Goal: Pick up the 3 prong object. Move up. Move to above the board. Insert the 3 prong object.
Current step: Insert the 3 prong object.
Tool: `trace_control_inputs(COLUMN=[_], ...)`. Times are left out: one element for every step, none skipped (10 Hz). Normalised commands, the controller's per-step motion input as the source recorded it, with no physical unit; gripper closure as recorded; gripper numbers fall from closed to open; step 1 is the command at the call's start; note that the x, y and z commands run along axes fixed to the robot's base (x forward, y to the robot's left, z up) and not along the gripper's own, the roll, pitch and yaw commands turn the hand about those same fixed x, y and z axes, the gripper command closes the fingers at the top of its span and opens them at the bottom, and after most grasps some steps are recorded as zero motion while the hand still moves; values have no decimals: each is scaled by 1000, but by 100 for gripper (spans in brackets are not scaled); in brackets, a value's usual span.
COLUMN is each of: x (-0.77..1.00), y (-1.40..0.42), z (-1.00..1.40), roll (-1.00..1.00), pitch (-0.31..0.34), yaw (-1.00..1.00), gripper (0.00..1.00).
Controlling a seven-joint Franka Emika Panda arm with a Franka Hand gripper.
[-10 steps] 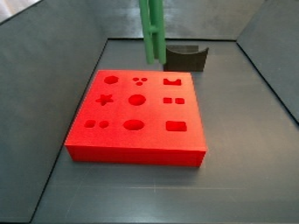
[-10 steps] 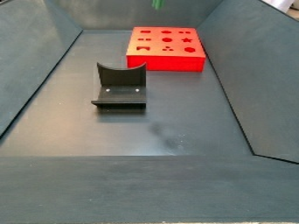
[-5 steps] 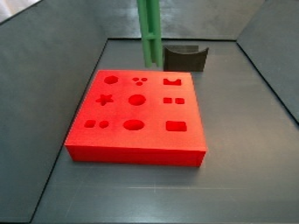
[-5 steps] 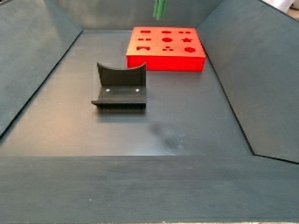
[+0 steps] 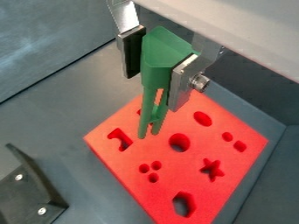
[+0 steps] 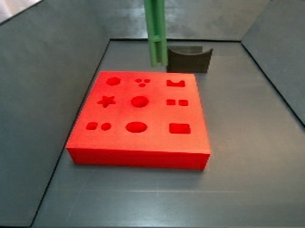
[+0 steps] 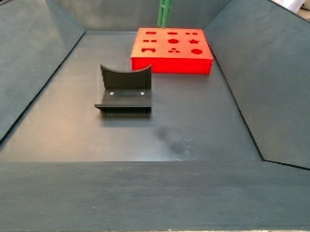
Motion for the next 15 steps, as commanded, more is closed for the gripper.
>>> trace_control_inputs(x=[54, 80, 40, 0, 0, 0, 0, -31, -6, -3, -11, -40, 0, 0, -203], y=[354, 331, 240, 3, 0, 0, 0, 54, 0, 0, 0, 0, 0, 0, 74], z=[-266, -294, -220, -94, 0, 0, -123, -266, -311, -283, -289, -169, 0, 6, 246], roll=[0, 57, 87, 0, 0, 0, 0, 1, 0, 0, 0, 0, 0, -37, -87], pitch=[0, 0, 0, 0, 0, 7, 0, 0, -10, -23, -34, -26, 0, 0, -11], yaw=[577, 703, 694, 154, -6, 0, 303, 1000, 1000, 1000, 1000, 1000, 189, 100, 400], gripper=[100, 100, 100, 100, 100, 100, 100, 100, 100, 100, 100, 100, 100, 100, 100])
